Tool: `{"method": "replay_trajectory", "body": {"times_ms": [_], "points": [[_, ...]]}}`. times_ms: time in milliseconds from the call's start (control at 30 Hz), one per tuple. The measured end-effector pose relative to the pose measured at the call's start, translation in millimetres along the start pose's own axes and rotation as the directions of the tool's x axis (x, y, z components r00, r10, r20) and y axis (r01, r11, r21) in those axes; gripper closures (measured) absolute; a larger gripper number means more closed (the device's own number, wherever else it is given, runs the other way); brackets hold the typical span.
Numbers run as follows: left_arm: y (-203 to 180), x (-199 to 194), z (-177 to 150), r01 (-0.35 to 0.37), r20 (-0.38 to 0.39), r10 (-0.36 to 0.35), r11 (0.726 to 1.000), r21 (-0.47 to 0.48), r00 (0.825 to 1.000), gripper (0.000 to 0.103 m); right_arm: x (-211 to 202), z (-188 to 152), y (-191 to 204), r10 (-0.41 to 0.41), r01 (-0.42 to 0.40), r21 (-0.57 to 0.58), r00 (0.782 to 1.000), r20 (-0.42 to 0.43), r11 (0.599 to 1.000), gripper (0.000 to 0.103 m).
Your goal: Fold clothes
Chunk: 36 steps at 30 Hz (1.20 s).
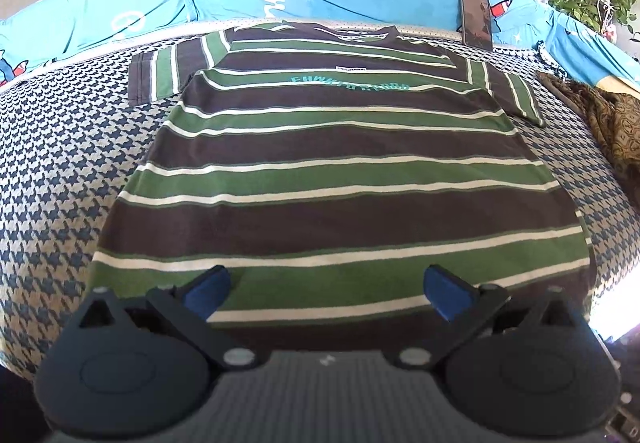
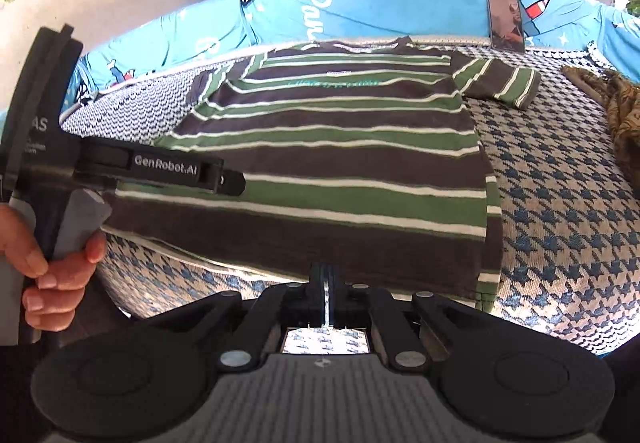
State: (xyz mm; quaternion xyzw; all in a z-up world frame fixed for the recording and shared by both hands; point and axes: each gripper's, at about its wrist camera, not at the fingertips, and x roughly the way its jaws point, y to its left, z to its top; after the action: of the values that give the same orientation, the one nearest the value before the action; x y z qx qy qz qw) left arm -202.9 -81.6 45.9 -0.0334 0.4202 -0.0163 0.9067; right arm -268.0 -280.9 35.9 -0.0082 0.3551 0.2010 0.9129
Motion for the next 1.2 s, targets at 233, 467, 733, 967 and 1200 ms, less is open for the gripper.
{"method": "replay_trajectory", "body": {"times_ms": [233, 467, 733, 967, 1200], "points": [[-10.9, 2.4, -6.9, -0.026, -0.017, 0.027, 0.997, 0.067, 0.999, 0.000, 17.1, 7.6, 0.5, -0.033, 0.032, 0.016, 0.999, 0.027, 0.999, 0.098], [-32.4, 3.5, -24.0, -0.076, -0.030, 0.084, 0.976, 0.205, 0.996, 0.000, 39.7, -0.8, 0.2, -0.073, 0.075, 0.020, 0.994, -0.082, 0.997, 0.090], [-44.4, 1.5, -38.6, -0.116, -0.044, 0.133, 0.956, 0.268, 0.990, 0.000, 53.9, -11.0, -17.7, -0.064, 0.094, 0.141, 0.976, -0.209, 0.986, 0.090], [-45.1, -4.2, -43.9, -0.098, -0.072, 0.125, 0.950, 0.297, 0.990, 0.000, 42.6, -10.7, -16.6, -0.032, 0.057, 0.134, 0.983, -0.181, 0.989, 0.090], [-31.9, -29.0, -32.9, -0.027, 0.005, 0.027, 0.979, 0.203, 1.000, 0.000, 22.3, -4.7, -9.7, 0.016, -0.004, 0.122, 0.995, -0.100, 0.993, 0.089]]}}
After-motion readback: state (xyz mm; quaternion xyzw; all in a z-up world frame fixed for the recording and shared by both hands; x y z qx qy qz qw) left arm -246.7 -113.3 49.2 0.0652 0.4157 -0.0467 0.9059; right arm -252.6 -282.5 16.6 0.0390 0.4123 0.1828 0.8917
